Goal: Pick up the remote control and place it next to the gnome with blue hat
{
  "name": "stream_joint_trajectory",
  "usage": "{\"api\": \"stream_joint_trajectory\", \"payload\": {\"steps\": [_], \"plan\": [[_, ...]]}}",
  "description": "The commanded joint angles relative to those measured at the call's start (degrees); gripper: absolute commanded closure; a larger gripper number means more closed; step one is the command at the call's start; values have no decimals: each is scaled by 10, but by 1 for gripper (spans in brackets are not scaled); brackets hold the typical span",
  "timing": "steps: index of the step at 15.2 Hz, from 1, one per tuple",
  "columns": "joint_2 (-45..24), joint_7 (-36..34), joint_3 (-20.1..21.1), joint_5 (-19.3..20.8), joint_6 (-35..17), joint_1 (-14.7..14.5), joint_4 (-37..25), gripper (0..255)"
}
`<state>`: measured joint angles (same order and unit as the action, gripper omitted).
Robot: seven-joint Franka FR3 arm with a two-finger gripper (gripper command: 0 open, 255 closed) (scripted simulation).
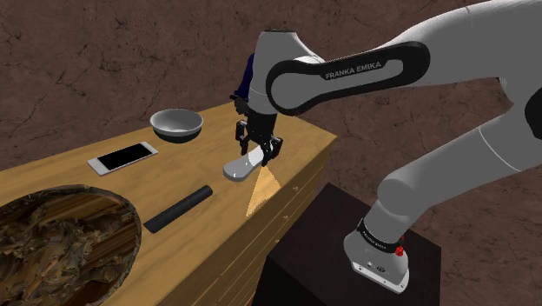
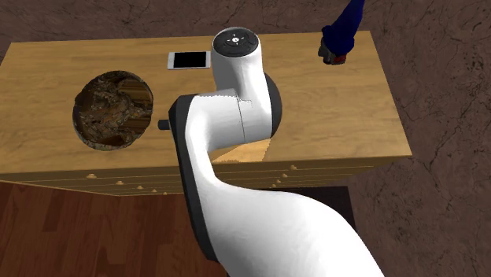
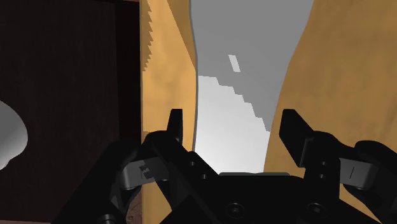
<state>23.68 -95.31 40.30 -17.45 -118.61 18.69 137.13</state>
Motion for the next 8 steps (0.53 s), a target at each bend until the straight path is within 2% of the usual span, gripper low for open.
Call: {"api": "stream_joint_trajectory", "payload": {"steps": [1, 8], "plan": [[8, 1, -5, -1, 16, -1, -9, 255], [25, 3, -22, 2, 74, -2, -50, 255]]}}
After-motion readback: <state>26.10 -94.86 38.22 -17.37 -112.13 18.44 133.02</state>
